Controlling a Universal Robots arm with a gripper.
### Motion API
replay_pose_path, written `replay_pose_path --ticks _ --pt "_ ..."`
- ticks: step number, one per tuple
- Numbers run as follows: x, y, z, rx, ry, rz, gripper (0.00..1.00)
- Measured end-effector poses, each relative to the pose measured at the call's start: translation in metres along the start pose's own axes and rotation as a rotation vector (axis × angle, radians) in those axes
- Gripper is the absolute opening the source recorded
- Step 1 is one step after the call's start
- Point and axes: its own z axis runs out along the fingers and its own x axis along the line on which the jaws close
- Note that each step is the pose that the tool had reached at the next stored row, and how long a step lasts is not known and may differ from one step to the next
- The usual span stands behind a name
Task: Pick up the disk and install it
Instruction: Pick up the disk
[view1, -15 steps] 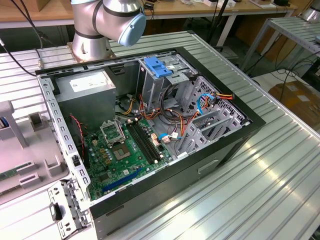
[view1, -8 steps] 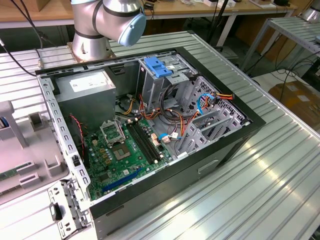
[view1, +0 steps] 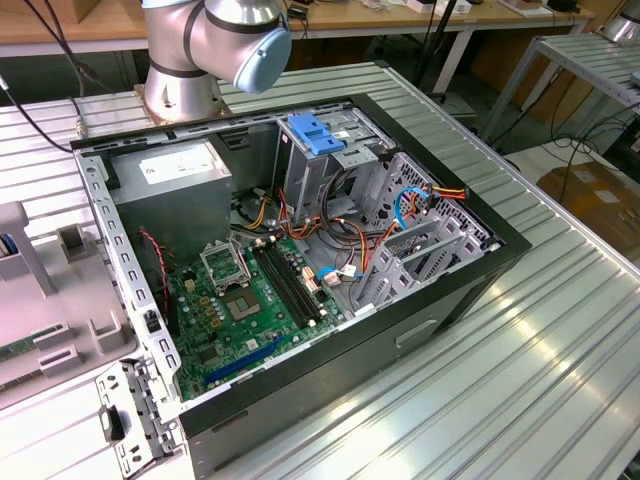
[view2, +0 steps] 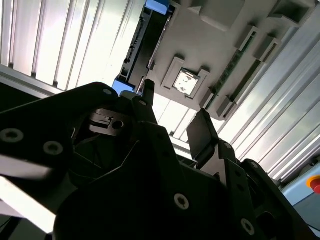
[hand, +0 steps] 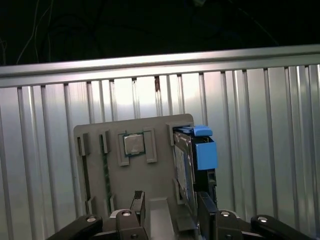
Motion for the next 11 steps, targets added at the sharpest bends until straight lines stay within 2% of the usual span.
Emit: replay_pose_path --ticks 3,7,11 --pt "-0.0041 0.0008 0.0016 -0.0002 0.0001 -0.002 0.54" --pt "-0.0097 0.0015 0.0046 -0.0009 -0.0001 -0.032 0.54" --pt "-0.0145 0.0032 0.0079 -0.001 -0.0002 -0.04 0.54"
